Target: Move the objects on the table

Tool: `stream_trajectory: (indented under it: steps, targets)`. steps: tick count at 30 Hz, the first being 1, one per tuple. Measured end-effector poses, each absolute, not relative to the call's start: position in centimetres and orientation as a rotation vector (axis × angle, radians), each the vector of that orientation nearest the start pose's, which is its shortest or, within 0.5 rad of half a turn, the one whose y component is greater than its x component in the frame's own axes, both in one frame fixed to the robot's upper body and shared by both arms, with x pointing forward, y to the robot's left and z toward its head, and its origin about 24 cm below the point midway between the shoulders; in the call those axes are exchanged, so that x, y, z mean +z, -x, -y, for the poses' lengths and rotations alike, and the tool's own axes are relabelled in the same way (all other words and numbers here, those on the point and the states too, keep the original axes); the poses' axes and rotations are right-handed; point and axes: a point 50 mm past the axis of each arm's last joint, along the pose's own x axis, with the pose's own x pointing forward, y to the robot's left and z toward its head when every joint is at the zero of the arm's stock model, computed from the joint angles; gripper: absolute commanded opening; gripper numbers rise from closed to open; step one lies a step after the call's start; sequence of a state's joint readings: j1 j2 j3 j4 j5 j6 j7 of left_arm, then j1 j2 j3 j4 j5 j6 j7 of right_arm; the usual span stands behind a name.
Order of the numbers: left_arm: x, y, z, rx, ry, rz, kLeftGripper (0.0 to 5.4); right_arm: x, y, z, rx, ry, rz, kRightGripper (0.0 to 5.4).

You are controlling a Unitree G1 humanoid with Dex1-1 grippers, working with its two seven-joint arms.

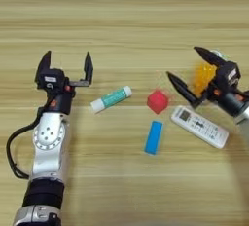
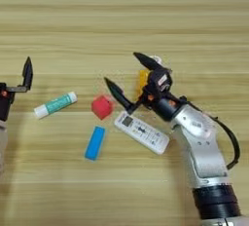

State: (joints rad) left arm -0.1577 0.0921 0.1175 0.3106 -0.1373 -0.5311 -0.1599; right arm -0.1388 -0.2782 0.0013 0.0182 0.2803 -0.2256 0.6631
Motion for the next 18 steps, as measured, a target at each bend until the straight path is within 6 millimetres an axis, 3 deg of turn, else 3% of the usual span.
stream_trajectory:
  steps: [3, 7, 18]
  targets:
    - [6.9, -27.2, -18.6, -0.054, 0.023, 0.426, 5.4, 8.9, -26.6, 17.6, 0.613, 0.086, 0.354, 5.37]
    - [7.1, -27.1, -18.9, -0.07, 0.046, 0.445, 5.4, 8.9, -26.2, 18.1, 0.564, 0.055, 0.433, 5.37]
    - [7.2, -27.1, -18.8, -0.09, 0.056, 0.455, 5.4, 9.0, -24.5, 16.3, 0.708, 0.148, 0.535, 5.37]
